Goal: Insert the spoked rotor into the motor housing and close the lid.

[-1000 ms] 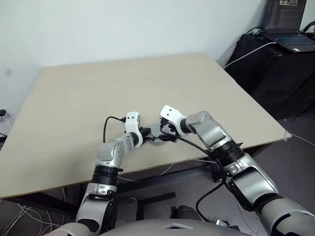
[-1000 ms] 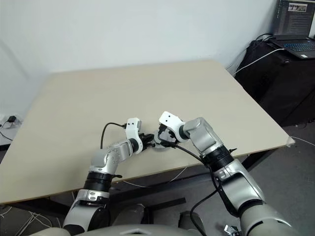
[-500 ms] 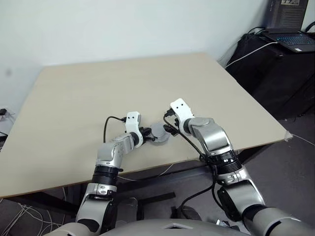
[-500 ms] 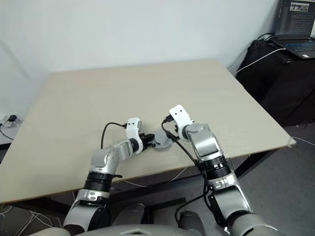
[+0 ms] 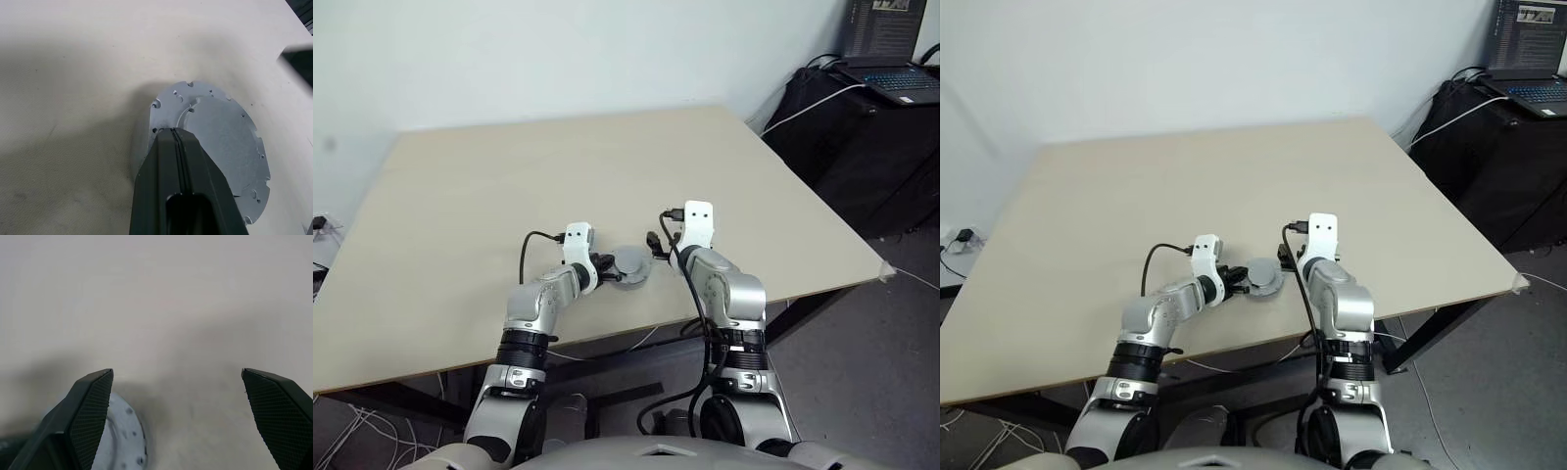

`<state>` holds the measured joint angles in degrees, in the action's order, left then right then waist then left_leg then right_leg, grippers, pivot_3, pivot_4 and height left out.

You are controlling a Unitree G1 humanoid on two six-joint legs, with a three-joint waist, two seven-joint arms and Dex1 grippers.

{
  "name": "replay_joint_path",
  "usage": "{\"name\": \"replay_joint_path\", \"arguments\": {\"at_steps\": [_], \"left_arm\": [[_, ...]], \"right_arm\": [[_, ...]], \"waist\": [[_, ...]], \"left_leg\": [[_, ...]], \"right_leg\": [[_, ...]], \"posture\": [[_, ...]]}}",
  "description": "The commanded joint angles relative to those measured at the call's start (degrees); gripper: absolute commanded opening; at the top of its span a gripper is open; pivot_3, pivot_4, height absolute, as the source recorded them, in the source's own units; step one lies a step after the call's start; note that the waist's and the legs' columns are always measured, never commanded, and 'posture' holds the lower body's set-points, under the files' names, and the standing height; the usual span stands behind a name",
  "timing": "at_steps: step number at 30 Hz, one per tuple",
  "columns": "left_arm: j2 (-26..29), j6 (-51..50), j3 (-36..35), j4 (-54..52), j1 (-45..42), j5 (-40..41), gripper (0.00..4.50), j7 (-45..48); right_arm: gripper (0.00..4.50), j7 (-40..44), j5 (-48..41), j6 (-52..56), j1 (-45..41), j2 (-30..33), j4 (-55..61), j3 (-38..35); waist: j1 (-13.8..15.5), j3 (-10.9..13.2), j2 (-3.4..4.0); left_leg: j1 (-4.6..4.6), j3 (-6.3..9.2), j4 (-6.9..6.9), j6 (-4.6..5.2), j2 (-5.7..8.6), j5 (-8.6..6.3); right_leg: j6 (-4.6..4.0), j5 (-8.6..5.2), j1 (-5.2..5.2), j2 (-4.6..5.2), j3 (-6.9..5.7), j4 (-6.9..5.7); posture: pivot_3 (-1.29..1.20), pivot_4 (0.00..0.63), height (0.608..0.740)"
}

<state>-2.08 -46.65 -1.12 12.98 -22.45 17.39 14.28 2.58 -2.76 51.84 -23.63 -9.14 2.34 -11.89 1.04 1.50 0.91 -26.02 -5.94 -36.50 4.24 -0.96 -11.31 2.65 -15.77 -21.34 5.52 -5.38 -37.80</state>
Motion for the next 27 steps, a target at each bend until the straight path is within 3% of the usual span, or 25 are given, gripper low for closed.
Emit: {"name": "replay_joint_path", "arguments": {"at_steps": [1,10,27], "left_arm": [[-1.0,-0.9,2.4,-0.4,0.2,0.3,0.0,1.2],[-1.0,-1.1,2.6,-1.1,0.9,0.3,0.0,1.5],[-1.1,-1.5,3.1,-1.7,1.3,0.3,0.0,2.2]], "right_arm": [[4.47,-1.7,-4.8,-3.6,2.5,-3.8,3.6,-2.8],[4.47,0.5,-15.4,-6.9,9.7,-5.3,4.2,-3.8],[4.47,4.0,-29.4,5.5,11.4,-1.5,-0.4,-8.6]], "waist": [[-0.1,0.0,0.0],[-0.2,0.0,0.01],[-0.1,0.0,0.02]], "left_leg": [[0.0,-0.01,0.0,0.01,0.01,0.0],[0.02,-0.02,0.0,0.15,0.02,-0.05],[0.01,-0.02,-0.02,0.27,0.02,-0.1]], "right_leg": [[0.0,0.0,0.0,0.01,0.01,0.01],[-0.04,-0.02,0.0,0.06,0.06,0.01],[-0.1,-0.05,0.0,0.27,0.09,0.01]], "posture": [[0.0,0.0,0.74],[0.0,0.0,0.74],[0.0,0.0,0.74]]}}
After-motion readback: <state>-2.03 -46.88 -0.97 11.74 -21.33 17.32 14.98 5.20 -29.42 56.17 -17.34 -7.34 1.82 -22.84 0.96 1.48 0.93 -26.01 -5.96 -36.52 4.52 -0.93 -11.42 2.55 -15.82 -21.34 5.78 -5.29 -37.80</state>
